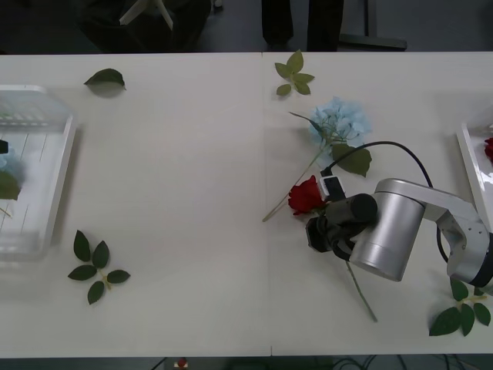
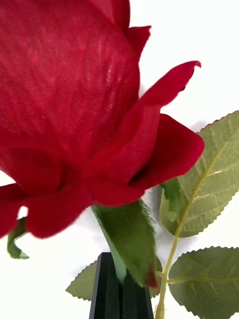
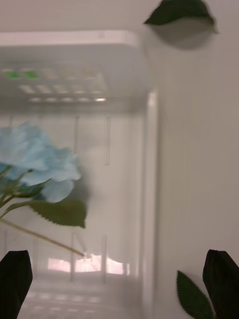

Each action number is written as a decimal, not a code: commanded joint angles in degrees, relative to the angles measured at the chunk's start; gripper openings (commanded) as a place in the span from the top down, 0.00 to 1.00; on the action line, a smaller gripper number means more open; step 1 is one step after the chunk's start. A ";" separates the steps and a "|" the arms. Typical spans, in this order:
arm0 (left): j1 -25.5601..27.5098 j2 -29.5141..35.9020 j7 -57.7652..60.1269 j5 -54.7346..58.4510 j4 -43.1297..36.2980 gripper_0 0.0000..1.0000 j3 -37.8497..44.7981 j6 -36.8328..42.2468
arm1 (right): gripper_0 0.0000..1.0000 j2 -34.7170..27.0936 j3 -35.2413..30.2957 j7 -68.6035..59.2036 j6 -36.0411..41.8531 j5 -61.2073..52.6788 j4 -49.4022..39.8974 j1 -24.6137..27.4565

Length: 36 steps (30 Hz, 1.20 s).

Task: Place the red flowers into the right box and the blue flowers into the left box. If a person shows an open palm, hand one flower to the person first, then continue sorting.

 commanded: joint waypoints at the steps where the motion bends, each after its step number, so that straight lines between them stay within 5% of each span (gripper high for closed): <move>1: -1.86 0.02 1.60 3.93 -4.01 0.00 -4.92 -3.52 | 1.00 -3.52 -2.69 -2.43 0.04 -1.23 -3.38 -2.19; 11: -2.30 -4.99 -3.58 7.36 -5.15 0.00 -17.75 -11.52 | 1.00 -21.09 -12.79 -0.05 0.74 -11.25 -11.20 -2.27; 19: -2.30 -7.63 -9.38 5.95 -4.89 0.00 -27.07 -15.30 | 1.00 -32.43 -22.99 7.07 0.39 -21.54 -5.93 -0.17; 27: -2.66 -7.80 -15.27 15.27 -4.89 0.00 -31.46 -21.45 | 1.00 -33.14 -29.93 20.95 -1.36 -23.91 9.98 0.27; 36: -2.57 -7.45 -29.33 36.01 -4.80 0.00 -26.89 -17.94 | 1.00 -29.71 -30.11 34.93 -10.33 -18.99 27.64 -0.96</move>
